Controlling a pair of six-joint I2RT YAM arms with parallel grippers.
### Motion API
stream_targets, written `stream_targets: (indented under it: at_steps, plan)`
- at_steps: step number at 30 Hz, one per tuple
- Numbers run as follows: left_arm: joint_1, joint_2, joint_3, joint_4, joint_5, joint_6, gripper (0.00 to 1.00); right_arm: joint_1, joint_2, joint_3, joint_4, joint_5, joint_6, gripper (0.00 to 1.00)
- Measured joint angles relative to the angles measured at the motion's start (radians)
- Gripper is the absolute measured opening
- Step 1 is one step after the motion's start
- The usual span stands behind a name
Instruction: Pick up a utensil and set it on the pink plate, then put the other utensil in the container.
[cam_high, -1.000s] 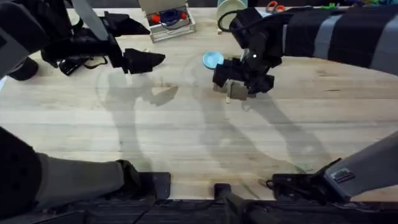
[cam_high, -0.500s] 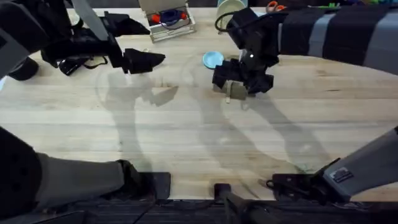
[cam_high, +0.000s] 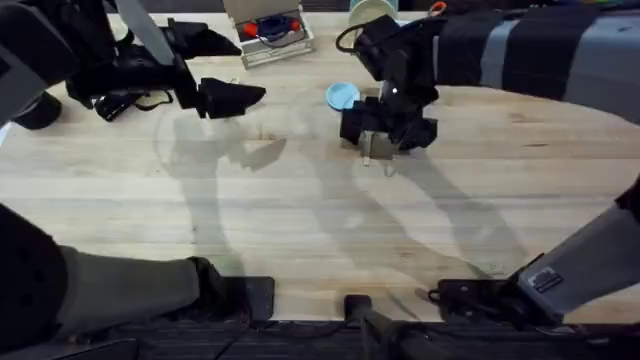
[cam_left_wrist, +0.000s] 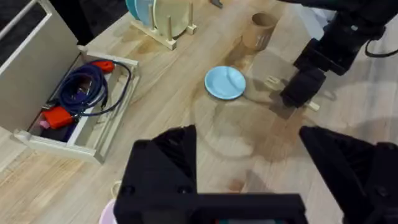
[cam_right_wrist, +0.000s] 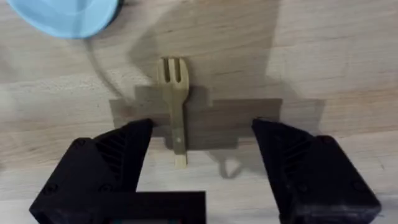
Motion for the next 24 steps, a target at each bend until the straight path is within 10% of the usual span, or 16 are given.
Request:
stream_targets:
  at_steps: [15,24]
  plan:
    - [0.0,0.0,0.0,0.0,0.0,0.0,0.993,0.0,0.005,0.006,-0.004,0.0,0.0,0.95]
    - [0.0,0.0,0.0,0.0,0.0,0.0,0.993,-0.006,0.005,0.006,0.007,0.005,-0.004,0.426]
